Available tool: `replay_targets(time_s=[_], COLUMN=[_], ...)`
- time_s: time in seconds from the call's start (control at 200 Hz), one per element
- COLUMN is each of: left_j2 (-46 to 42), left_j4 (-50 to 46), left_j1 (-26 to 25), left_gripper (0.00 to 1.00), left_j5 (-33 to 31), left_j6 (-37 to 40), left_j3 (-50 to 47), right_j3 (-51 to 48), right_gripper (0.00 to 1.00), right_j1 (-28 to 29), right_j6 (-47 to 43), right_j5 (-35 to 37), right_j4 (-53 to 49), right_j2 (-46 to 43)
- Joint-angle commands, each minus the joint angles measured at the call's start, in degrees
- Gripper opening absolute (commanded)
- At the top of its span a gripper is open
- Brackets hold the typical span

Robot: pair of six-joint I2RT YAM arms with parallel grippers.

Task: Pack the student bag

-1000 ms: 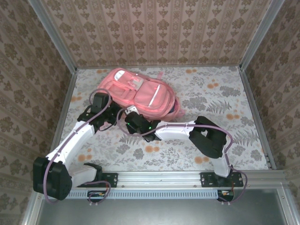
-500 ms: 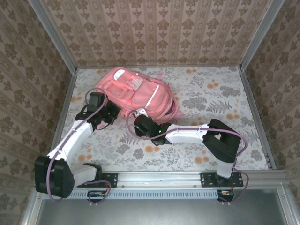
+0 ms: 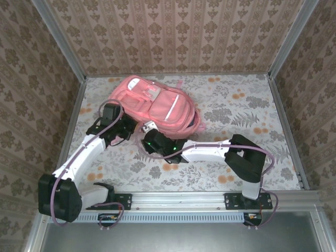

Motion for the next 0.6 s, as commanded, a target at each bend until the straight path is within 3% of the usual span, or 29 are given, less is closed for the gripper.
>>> replay_targets(time_s=[0.0,0.245,0.415,0.595], left_j2=[-2.27,-3.1,-3.37,-3.37], left_j4=[2.52,1.7,1.2,1.16], left_j1=[-1.03,-1.72,-2.53,-2.79], left_gripper=[0.0,0.0,0.0,0.0], left_j5=[-0.33,-0.42,-0.82,-1.38], left_j6=[-2.45,-2.63,-2.68,-2.56], left_j3=[4.3,4.95,5.24,4.96], right_j3=[3.72,6.84,8.61,8.77], right_gripper=[0.34,0.4,0.38,0.03], right_j1=[0.03,-1.74,-3.91,-4.45], right_j6=[-2.87,-3.34,-4.63,-5.53], right_j5=[2.62,6.61,6.72,5.92], right_j4=[0.27,-1.59,-0.77,-0.04], right_j2=[3.04,6.97,8.42,7.53])
